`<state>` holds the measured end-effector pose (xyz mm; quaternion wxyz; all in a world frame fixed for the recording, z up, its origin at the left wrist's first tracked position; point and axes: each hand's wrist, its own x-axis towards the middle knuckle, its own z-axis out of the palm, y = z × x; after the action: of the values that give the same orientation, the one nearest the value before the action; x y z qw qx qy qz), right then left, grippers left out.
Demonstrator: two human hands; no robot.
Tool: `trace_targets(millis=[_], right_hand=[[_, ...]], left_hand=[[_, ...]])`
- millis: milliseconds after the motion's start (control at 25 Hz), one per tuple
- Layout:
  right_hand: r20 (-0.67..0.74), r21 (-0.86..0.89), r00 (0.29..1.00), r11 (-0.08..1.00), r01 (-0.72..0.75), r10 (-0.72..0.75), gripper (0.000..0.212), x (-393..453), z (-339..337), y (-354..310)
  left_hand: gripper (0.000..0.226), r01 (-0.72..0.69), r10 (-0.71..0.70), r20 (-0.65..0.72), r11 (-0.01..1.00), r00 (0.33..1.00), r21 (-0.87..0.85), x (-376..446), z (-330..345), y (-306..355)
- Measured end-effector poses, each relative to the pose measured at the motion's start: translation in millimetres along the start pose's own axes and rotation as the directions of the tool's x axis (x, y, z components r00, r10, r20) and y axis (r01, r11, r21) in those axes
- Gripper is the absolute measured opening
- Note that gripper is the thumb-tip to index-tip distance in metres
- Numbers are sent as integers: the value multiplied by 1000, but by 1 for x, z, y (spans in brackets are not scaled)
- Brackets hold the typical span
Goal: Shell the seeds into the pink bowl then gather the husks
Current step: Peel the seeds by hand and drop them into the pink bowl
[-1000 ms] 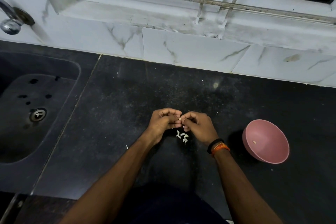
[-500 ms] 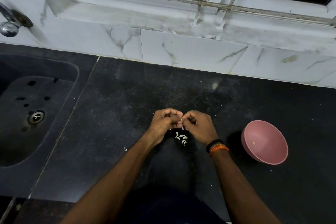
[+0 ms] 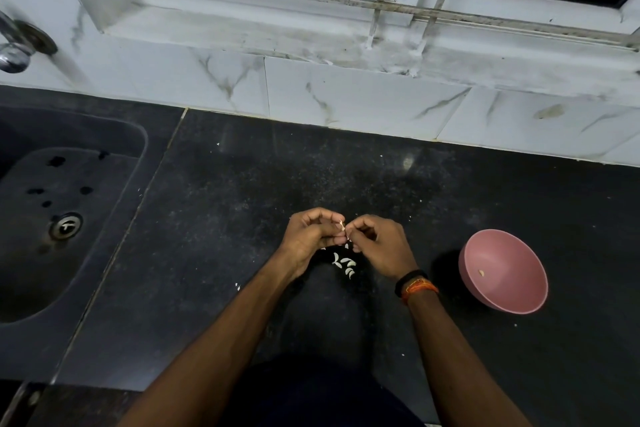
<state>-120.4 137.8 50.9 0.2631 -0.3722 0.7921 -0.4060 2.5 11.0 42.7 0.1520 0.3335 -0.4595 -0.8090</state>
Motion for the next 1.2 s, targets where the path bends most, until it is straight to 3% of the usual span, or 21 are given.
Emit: trace_targets(millis=[1200], right_hand=[[-33,-15,999,1000,14,-14,7,-1,1,-2]], left_hand=[[24,75,-72,104,997,992,-25,-4,1,2]])
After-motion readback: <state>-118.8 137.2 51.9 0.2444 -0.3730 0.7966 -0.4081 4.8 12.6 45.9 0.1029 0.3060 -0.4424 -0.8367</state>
